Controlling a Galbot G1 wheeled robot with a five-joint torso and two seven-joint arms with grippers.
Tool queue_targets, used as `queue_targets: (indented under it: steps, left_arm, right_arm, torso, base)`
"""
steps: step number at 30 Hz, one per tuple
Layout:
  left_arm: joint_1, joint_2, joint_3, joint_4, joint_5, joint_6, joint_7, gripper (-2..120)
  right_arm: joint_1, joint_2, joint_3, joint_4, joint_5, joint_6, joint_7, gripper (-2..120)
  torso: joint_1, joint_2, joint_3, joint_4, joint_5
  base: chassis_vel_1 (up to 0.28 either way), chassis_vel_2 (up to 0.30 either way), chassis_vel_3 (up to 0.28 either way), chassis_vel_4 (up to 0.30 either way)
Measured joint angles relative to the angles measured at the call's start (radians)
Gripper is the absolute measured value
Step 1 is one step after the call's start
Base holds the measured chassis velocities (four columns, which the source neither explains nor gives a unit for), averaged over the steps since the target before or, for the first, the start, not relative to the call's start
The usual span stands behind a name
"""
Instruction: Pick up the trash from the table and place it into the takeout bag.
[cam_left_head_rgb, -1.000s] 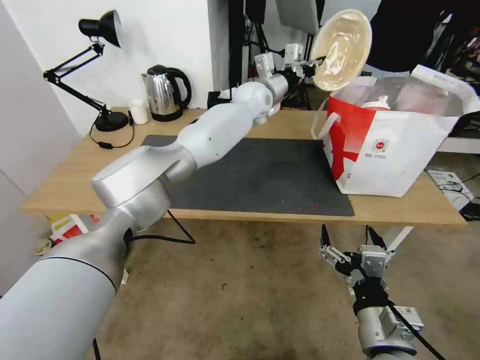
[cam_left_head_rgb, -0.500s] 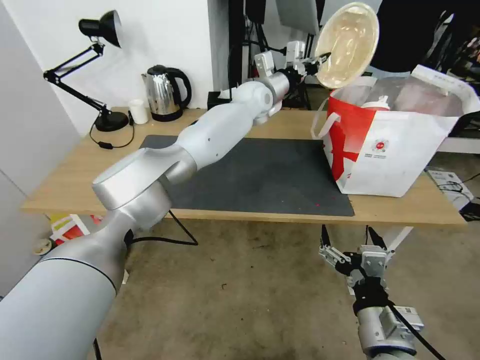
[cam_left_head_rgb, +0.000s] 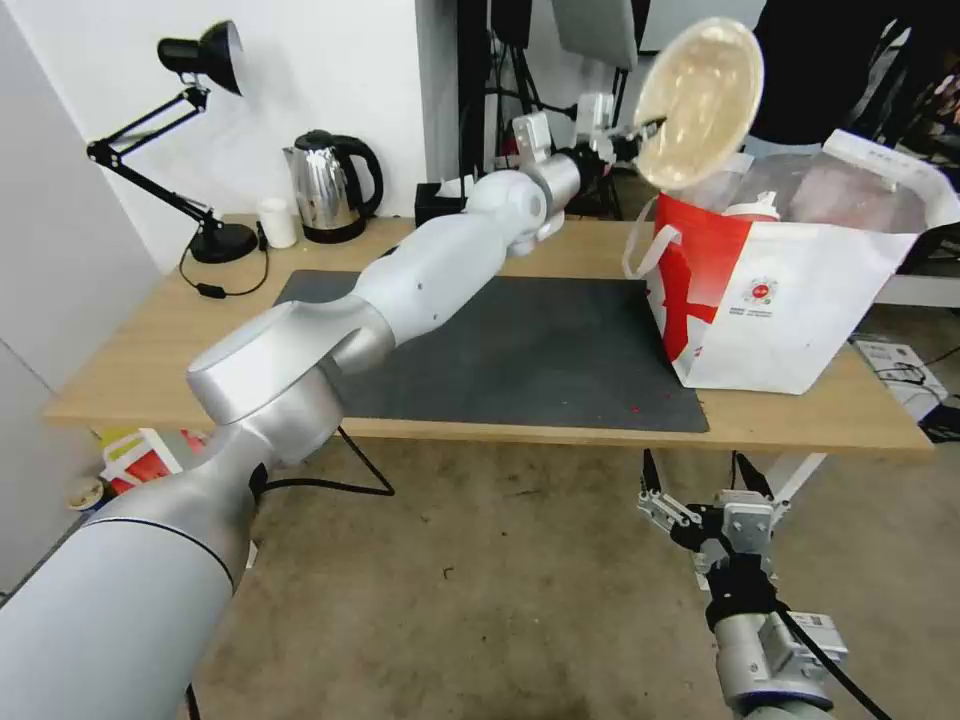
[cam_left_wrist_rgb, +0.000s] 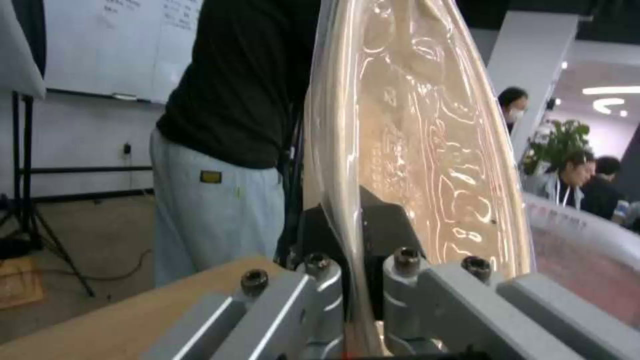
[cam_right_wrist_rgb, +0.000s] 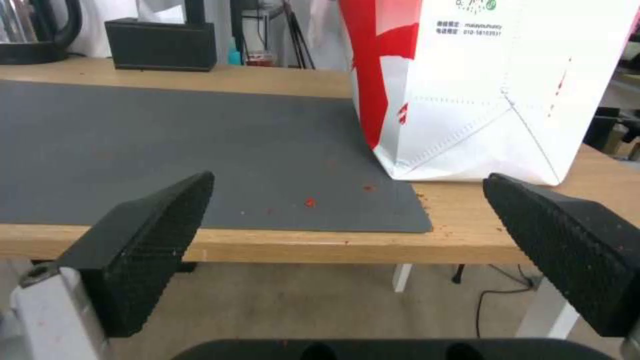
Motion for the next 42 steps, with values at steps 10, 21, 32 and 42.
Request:
queue_targets:
  steps: [10, 21, 32, 42]
  left_arm:
    - [-0.002, 0.000, 0.031, 0.011, 0.016, 0.061, 0.040, 0]
    - [-0.017, 0.000, 0.072, 0.035, 0.051, 0.127, 0.117, 0]
    - [-0.037, 0.000, 0.082, 0.067, 0.160, 0.236, 0.223, 0]
    - [-0.062, 0.001, 0.075, 0.103, 0.197, 0.258, 0.255, 0]
  right_arm:
    - [0.000, 0.000, 0.000, 0.000, 0.000, 0.000, 0.000, 100]
    - [0.000, 0.000, 0.000, 0.000, 0.000, 0.000, 0.000, 100]
    - [0.000, 0.000, 0.000, 0.000, 0.000, 0.000, 0.000, 100]
    - [0.000, 0.000, 0.000, 0.000, 0.000, 0.000, 0.000, 100]
  torso:
    - [0.000, 0.000, 0.000, 0.0001, 0.0000]
    - [0.000, 0.000, 0.000, -0.0001, 0.0000]
    - [0.000, 0.000, 0.000, 0.0000, 0.0000]
    - [0.000, 0.000, 0.000, -0.0001, 0.0000]
  base:
    - [0.000, 0.000, 0.000, 0.000]
    - [0.000, 0.000, 0.000, 0.000]
    - [0.000, 0.000, 0.000, 0.000]
    - [0.000, 0.000, 0.000, 0.000]
